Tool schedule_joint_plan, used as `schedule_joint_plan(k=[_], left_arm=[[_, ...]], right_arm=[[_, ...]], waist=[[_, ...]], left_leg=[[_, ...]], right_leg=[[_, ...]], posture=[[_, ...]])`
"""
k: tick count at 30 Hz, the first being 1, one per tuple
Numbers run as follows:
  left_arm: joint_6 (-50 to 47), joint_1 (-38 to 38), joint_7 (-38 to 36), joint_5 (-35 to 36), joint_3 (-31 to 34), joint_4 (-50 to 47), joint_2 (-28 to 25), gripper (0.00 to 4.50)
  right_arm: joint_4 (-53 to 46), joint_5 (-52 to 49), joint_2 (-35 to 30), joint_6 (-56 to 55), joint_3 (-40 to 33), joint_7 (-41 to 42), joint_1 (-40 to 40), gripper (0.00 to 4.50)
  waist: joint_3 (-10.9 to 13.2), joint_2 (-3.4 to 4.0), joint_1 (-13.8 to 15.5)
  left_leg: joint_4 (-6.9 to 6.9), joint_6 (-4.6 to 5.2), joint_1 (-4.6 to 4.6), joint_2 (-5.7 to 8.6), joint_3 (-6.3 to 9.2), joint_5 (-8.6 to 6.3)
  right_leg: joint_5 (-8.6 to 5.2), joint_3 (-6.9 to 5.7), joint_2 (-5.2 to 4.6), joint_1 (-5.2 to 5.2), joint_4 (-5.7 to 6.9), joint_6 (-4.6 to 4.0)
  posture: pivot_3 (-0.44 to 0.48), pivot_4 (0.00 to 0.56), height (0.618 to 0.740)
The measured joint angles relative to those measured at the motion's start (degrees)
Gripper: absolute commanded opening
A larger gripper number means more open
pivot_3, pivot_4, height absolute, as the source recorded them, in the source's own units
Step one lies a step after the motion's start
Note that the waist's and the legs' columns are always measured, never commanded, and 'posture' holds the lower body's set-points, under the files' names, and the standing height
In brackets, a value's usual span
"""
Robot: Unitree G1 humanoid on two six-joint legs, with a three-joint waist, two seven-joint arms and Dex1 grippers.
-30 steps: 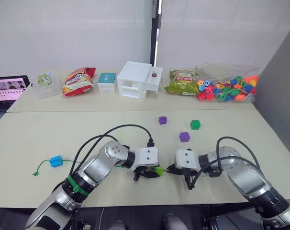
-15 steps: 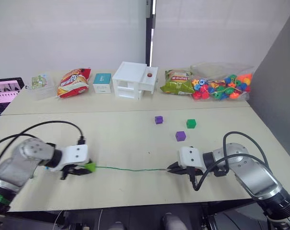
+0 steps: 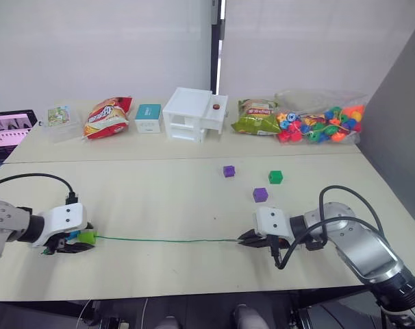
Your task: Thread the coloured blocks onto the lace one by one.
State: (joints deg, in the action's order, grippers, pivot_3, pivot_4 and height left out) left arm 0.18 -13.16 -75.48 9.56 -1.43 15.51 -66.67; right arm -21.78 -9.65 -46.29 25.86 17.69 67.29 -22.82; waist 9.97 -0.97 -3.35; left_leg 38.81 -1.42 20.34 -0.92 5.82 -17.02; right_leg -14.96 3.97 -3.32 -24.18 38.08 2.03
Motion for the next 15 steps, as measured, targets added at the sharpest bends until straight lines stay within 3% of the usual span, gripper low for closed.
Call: schedule_joint_plan(k=[1,7,10,15], left_arm=[[-1.93,-0.11,-0.41,1.23,0.35,-2.08,0.07,4.16],[-17.58,-3.97,-0.86,12.45,2.36,-20.04,4.22,4.16],[-22.68,-7.27,4.21,12.35,-5.01,-28.97,14.45,4.16],[-24.53,-11.84,9.81,6.29,-14.92,-29.38,24.06,4.16]], right_arm=[[0.12,0.12,0.13,0.10,0.27,-0.01,-0.47,0.00],[0.42,2.32,2.02,4.08,3.65,-1.69,-3.93,0.00],[0.29,4.67,3.33,7.46,7.00,-2.77,-6.38,0.00],[0.45,6.79,5.19,11.97,9.69,-4.31,-8.80,0.00]], waist=[[0.06,-0.11,0.07],[0.07,-0.12,0.55],[0.06,-0.12,0.89],[0.06,-0.17,0.85]], left_leg=[[0.00,0.00,0.02,0.00,0.01,0.00],[0.00,0.00,0.02,0.06,0.00,0.00],[0.09,-0.01,0.06,0.09,0.01,0.00],[0.12,-0.01,0.09,0.10,0.08,0.00]], right_leg=[[0.00,-0.01,0.00,-0.02,0.00,0.00],[0.00,-0.01,-0.07,-0.01,0.00,0.01],[0.01,-0.01,-0.08,0.01,-0.01,0.02],[0.02,-0.01,-0.04,-0.04,0.03,0.00]], posture=[[0.000,0.150,0.740],[0.000,0.150,0.740],[0.000,0.150,0.740],[0.000,0.150,0.740]])
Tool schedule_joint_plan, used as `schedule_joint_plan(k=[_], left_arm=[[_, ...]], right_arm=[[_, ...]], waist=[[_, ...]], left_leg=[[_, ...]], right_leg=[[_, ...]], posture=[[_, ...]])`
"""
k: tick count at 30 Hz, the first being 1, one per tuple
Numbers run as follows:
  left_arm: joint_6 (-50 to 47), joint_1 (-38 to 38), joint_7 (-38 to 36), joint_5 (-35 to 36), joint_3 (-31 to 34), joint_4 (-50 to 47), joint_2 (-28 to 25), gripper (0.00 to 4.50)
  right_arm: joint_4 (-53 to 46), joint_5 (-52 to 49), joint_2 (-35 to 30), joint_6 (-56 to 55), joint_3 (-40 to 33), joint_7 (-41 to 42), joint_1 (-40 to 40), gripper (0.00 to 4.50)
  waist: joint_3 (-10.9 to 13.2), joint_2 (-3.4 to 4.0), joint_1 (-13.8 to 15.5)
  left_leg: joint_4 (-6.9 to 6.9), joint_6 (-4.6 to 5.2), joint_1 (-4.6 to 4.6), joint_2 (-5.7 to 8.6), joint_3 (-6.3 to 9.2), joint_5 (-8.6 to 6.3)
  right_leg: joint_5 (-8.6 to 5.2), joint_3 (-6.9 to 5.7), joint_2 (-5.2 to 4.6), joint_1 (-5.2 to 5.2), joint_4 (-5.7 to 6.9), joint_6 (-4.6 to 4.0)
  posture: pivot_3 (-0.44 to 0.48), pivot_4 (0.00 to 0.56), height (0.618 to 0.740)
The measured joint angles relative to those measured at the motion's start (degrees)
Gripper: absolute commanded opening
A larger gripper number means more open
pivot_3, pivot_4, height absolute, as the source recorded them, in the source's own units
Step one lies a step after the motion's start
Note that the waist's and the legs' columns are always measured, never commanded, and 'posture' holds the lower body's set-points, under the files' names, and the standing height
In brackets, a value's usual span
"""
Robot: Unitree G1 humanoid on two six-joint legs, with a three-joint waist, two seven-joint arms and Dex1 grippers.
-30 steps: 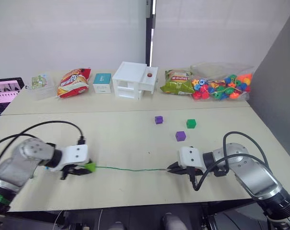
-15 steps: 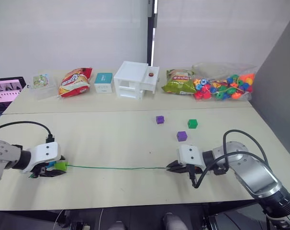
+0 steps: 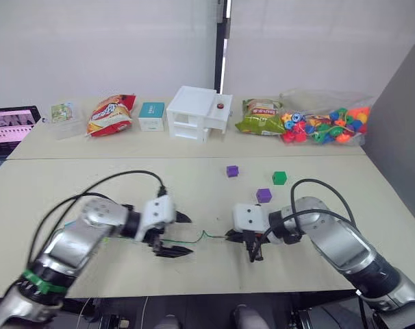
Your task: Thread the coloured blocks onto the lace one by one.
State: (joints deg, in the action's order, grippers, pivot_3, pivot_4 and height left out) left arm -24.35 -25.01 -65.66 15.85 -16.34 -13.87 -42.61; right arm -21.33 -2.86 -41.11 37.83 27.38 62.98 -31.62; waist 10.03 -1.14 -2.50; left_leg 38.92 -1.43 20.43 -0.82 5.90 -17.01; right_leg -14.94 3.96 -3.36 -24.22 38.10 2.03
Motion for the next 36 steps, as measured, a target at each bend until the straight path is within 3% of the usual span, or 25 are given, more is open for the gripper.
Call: schedule_joint_plan(k=[5,15,28,36], left_arm=[[0.31,-5.20,3.23,-5.71,-5.94,2.96,6.72,4.16],[-0.59,-6.07,2.10,-9.23,-9.71,4.57,8.06,4.16],[-0.94,-6.26,3.14,-10.03,-9.69,6.25,10.14,0.03],[-0.95,-6.44,3.08,-10.11,-9.76,6.75,10.83,0.03]], right_arm=[[-0.31,0.70,0.98,3.32,1.33,-0.86,-1.85,0.00],[-2.61,0.94,0.79,6.49,1.37,-1.36,-1.83,0.00],[-2.99,0.33,0.46,7.85,1.36,-1.82,-1.83,0.00],[-3.12,0.26,-0.05,7.93,1.34,-1.94,-1.83,0.00]], waist=[[-0.01,0.00,-0.02],[-0.01,0.00,0.07],[-0.01,0.00,0.07],[-0.01,0.00,0.06]], left_leg=[[0.02,0.00,0.00,0.03,0.00,0.00],[0.04,0.00,0.02,0.03,0.01,0.00],[0.04,0.00,0.02,0.04,0.01,0.00],[0.04,0.00,0.02,0.04,0.02,0.00]], right_leg=[[0.00,0.01,-0.02,0.01,-0.03,0.00],[0.00,0.00,-0.03,0.02,-0.04,0.00],[0.00,0.00,-0.03,0.02,-0.04,0.01],[0.00,0.00,-0.03,0.02,-0.04,0.01]], posture=[[0.000,0.150,0.740],[0.000,0.150,0.740],[0.000,0.150,0.740],[0.000,0.150,0.740]])
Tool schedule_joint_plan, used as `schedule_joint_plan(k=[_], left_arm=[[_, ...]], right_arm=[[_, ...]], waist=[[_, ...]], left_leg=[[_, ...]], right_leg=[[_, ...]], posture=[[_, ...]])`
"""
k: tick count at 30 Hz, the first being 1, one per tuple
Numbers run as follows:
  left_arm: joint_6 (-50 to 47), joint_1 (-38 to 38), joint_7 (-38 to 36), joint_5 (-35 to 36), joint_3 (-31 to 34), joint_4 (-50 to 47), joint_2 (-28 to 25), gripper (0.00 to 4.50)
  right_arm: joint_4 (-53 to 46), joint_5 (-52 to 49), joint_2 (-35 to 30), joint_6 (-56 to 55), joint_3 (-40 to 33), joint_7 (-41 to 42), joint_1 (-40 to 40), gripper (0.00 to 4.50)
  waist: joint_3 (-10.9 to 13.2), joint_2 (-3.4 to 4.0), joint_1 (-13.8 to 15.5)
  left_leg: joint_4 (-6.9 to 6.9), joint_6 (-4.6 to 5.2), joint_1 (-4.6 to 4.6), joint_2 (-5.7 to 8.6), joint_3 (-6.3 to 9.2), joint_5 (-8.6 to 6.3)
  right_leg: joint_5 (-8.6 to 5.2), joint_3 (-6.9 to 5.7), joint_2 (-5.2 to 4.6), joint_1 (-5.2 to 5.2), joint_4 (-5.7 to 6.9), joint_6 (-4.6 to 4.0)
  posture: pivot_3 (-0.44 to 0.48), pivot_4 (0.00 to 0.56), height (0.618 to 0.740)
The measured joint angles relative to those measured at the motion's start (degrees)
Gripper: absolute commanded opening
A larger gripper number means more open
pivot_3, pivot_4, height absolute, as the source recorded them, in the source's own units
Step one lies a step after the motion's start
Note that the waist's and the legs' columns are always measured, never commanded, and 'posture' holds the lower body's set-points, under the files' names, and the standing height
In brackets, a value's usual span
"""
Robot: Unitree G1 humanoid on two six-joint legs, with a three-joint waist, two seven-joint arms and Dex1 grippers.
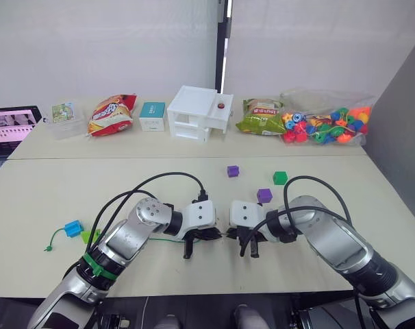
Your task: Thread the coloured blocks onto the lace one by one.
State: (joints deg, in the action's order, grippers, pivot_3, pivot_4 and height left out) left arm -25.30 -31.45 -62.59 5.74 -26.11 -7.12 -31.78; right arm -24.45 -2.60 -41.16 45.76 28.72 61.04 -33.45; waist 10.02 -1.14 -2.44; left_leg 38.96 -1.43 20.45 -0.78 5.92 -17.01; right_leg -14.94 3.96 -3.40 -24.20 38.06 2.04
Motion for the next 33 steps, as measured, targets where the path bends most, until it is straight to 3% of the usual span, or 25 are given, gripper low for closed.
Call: schedule_joint_plan(k=[4,10,13,17,24,28,33], left_arm=[[-0.10,-0.08,-0.02,-0.02,0.00,0.36,0.46,0.03],[-0.35,-0.20,-0.57,0.09,0.02,0.32,0.22,0.00],[-1.13,-0.42,-0.79,0.06,0.19,0.38,-0.56,0.00],[-1.20,-0.87,-1.39,-0.07,0.36,0.40,-1.81,0.00],[-2.10,-1.16,-2.44,0.24,0.83,-0.01,-3.71,0.00],[-2.44,-1.09,-2.71,0.34,1.33,-0.06,-4.25,0.00],[-2.47,-1.06,-2.75,0.41,1.31,-0.19,-4.04,0.00]], right_arm=[[-0.12,0.05,-0.31,0.01,0.00,-0.07,0.17,0.00],[-3.18,-1.08,-0.46,0.41,-1.54,-2.01,4.37,2.08],[-6.27,-3.34,-0.58,2.09,-6.69,-3.92,8.78,3.09],[-10.14,-8.26,2.64,6.85,-19.41,-8.90,15.47,4.47],[-12.27,-11.79,11.47,10.76,-42.42,-21.33,29.56,4.47],[-8.51,-9.11,17.93,5.65,-46.33,-31.04,33.19,4.47],[4.68,-4.94,24.66,-6.45,-45.27,-41.61,27.51,4.47]], waist=[[0.00,0.00,0.03],[0.00,0.00,0.05],[0.00,0.00,0.19],[0.00,-0.01,0.37],[-0.01,-0.01,0.85],[-0.02,0.00,0.30],[0.00,0.06,-0.47]], left_leg=[[0.00,0.00,0.00,0.00,0.00,0.00],[0.00,0.00,0.02,0.01,0.01,0.00],[0.01,0.00,0.03,0.02,0.01,0.00],[0.01,0.00,0.02,0.01,0.01,0.00],[-0.04,0.01,0.01,0.02,0.00,0.00],[-0.04,0.00,-0.11,0.00,-0.10,0.00],[-0.09,-0.05,-0.15,-0.01,-0.16,0.03]], right_leg=[[0.00,0.00,0.00,0.00,0.00,0.00],[0.00,0.00,-0.01,0.00,-0.01,0.00],[0.00,0.00,-0.02,0.00,-0.01,0.01],[0.00,0.00,-0.01,0.02,0.00,0.01],[0.00,0.02,-0.01,0.02,0.00,0.01],[0.00,0.09,0.00,0.07,0.00,0.01],[0.00,0.16,0.02,0.05,-0.02,0.02]], posture=[[0.000,0.150,0.740],[0.000,0.150,0.740],[0.000,0.150,0.740],[0.000,0.150,0.740],[0.000,0.150,0.740],[0.000,0.150,0.740],[0.000,0.150,0.740]])
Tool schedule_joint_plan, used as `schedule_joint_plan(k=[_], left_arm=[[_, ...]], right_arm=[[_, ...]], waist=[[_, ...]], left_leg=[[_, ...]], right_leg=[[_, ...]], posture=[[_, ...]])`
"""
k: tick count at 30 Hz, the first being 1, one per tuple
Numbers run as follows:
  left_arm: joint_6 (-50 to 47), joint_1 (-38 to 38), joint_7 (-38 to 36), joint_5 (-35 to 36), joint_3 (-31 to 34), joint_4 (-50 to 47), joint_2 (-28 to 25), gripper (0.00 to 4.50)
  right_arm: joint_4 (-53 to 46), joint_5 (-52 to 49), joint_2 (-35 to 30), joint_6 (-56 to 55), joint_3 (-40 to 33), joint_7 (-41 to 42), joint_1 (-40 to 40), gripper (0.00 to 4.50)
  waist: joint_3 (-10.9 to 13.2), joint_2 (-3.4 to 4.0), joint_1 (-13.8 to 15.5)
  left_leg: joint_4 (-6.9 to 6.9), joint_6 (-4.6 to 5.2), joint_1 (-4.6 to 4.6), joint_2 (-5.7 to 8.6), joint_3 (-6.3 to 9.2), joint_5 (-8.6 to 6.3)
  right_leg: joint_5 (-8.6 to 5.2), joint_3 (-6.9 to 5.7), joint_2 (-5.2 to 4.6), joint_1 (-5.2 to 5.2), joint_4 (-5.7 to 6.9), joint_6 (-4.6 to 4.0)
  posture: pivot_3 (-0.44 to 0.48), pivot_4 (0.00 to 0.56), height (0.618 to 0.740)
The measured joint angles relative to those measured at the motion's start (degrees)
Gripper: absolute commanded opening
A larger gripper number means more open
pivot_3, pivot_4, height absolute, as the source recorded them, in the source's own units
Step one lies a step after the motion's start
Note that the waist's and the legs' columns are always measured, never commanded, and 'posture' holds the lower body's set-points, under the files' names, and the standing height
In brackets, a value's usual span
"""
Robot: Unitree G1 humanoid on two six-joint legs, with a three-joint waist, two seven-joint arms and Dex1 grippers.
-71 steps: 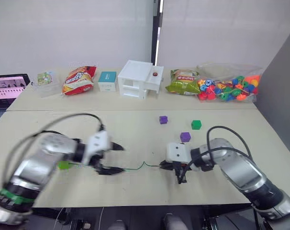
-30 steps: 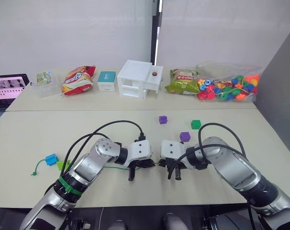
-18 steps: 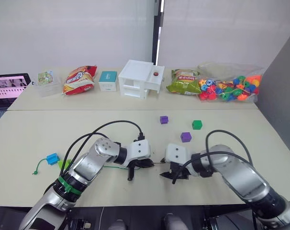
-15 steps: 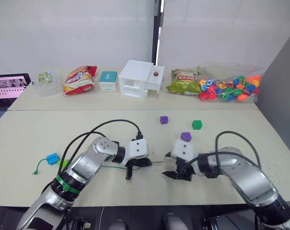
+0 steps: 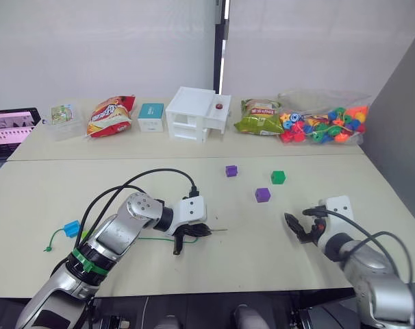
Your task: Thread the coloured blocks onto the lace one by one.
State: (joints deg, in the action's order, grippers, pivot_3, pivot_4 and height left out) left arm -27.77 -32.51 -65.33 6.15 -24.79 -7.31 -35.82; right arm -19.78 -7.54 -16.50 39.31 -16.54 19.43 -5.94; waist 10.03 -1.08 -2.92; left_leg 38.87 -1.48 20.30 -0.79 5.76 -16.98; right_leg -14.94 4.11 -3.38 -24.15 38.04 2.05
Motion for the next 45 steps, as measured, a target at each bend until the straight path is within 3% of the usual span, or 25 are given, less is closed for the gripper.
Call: schedule_joint_plan(k=[6,22,31,32,38,41,45], left_arm=[[-0.24,0.33,0.25,-0.02,0.17,-0.46,-0.15,0.00],[-2.10,1.22,2.37,-0.02,0.97,-1.25,0.13,0.00],[-2.46,1.72,3.10,-0.02,1.00,-2.00,0.11,0.00],[-2.48,1.81,3.16,-0.02,1.00,-2.00,0.12,0.00],[-2.51,1.98,3.33,-0.02,0.99,-2.11,0.16,0.00],[-2.46,2.10,3.32,-0.02,1.04,-2.19,0.07,0.00],[-2.41,2.13,3.26,-0.01,1.23,-1.89,-0.35,0.00]], right_arm=[[14.38,0.85,-0.02,-8.86,1.33,-3.60,-10.35,4.47],[41.25,2.89,-0.74,-22.49,6.32,-4.22,-25.27,4.47],[48.77,3.03,-0.74,-26.38,7.33,-5.43,-29.02,1.56],[48.77,2.94,-0.73,-26.42,7.33,-5.46,-29.02,1.21],[43.25,0.32,-0.72,-24.84,6.29,-5.08,-26.26,1.16],[28.27,-2.26,-0.84,-19.82,6.26,-4.63,-20.33,1.16],[0.51,-6.61,-1.36,-6.84,8.07,-5.08,-13.22,1.16]], waist=[[-0.01,0.03,0.20],[-0.02,0.04,-0.09],[-0.02,0.04,-0.66],[-0.02,0.04,-0.73],[-0.02,0.04,-0.90],[-0.02,0.08,-0.84],[-0.03,0.10,-0.88]], left_leg=[[-0.01,0.00,0.01,0.01,0.02,0.00],[-0.03,0.02,0.03,0.01,0.04,-0.01],[-0.03,0.02,0.04,0.01,0.05,-0.01],[-0.03,0.02,0.04,0.01,0.05,-0.01],[-0.04,0.02,0.06,0.01,0.06,-0.01],[-0.04,0.02,0.18,0.01,0.14,-0.01],[-0.02,0.02,0.20,0.01,0.15,-0.01]], right_leg=[[0.01,-0.01,-0.02,0.00,0.05,-0.01],[0.01,-0.02,-0.03,-0.02,0.05,0.00],[0.02,-0.02,-0.05,-0.02,0.06,0.00],[0.02,-0.02,-0.05,-0.03,0.06,0.00],[0.02,-0.02,-0.05,-0.03,0.06,0.00],[0.02,-0.05,-0.05,-0.12,0.07,0.00],[0.02,-0.06,-0.04,-0.13,0.07,0.00]], posture=[[0.000,0.150,0.740],[0.000,0.150,0.740],[0.000,0.150,0.740],[0.000,0.150,0.740],[0.000,0.150,0.740],[0.000,0.150,0.740],[0.000,0.150,0.740]])
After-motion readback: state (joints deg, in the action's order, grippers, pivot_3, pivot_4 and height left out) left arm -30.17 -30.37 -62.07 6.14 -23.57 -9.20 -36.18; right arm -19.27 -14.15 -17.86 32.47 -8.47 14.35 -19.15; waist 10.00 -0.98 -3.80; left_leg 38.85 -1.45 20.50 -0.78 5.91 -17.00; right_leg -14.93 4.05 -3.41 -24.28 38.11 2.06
